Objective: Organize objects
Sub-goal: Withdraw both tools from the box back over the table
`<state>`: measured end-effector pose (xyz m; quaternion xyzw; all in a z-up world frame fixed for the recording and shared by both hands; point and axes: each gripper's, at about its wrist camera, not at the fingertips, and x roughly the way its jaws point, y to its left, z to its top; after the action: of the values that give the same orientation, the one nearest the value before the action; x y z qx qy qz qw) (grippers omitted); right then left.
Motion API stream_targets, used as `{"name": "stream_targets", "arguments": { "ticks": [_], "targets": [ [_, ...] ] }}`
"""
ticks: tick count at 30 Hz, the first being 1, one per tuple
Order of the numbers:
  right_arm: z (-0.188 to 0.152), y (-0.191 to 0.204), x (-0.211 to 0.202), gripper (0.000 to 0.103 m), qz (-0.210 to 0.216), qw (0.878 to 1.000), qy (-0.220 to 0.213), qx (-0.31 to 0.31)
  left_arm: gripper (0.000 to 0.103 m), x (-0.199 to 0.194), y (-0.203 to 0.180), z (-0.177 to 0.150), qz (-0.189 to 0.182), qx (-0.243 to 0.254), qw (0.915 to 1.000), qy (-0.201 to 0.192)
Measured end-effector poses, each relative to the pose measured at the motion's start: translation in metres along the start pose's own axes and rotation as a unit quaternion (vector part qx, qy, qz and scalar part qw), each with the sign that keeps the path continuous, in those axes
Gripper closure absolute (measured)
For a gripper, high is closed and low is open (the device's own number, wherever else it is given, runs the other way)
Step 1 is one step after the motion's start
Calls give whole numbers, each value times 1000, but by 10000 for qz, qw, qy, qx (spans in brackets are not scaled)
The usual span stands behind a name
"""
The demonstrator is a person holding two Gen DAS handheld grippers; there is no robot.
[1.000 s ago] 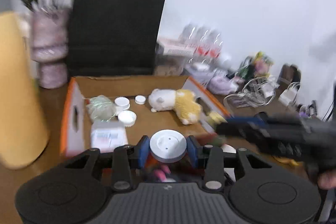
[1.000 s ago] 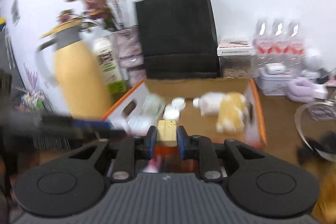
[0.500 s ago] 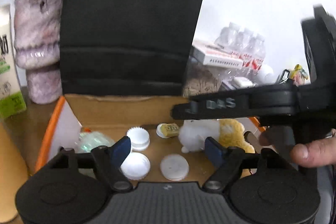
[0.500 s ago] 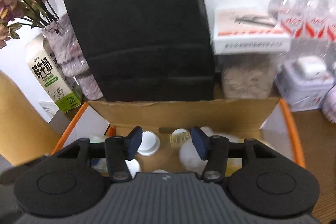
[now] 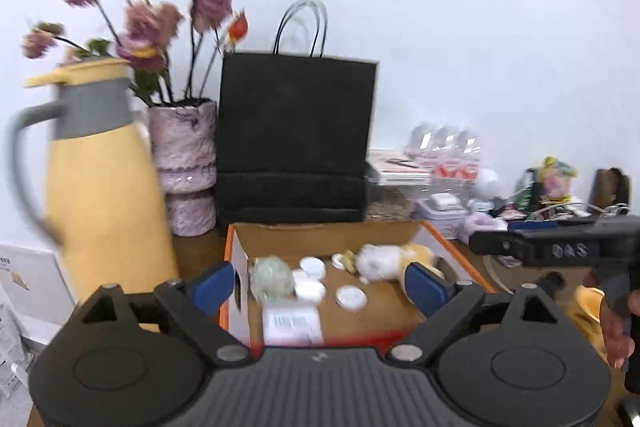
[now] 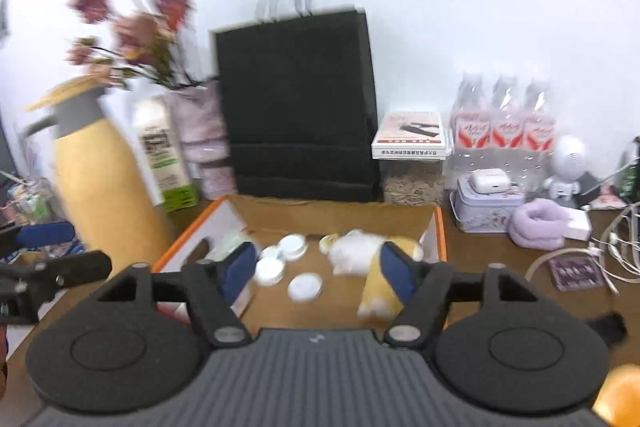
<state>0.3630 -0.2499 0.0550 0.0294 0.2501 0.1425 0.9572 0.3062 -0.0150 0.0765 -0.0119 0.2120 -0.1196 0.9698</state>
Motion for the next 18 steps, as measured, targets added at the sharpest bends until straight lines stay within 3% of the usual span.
{"name": "stream_targets", "arguments": {
  "ticks": [2, 5, 9, 11, 14, 18],
  "targets": [
    [-33, 13, -47, 18, 89, 9998, -173, -57, 1, -44, -9, -28, -128, 8, 9998, -174],
    [-89, 30, -102, 12, 113, 9994, -296, -132, 0, -98, -22, -78, -322, 197, 9989, -261],
    [-161, 42, -159, 12, -17, 10000, 15, 1, 0, -148, -36, -138, -57, 218, 9994, 275],
    [-189, 45, -192, 11, -91, 9998, 137, 97, 0, -174, -37, -163, -232, -65, 9981, 575],
    [-211, 46, -221, 10, 87, 9984, 364, 416, 0, -191, -41, -180, -379, -444, 9947, 841],
    [-212, 59, -237, 10, -87, 9997, 194, 97, 0, -191, -55, -173, -399, -155, 9972, 618]
  ]
}}
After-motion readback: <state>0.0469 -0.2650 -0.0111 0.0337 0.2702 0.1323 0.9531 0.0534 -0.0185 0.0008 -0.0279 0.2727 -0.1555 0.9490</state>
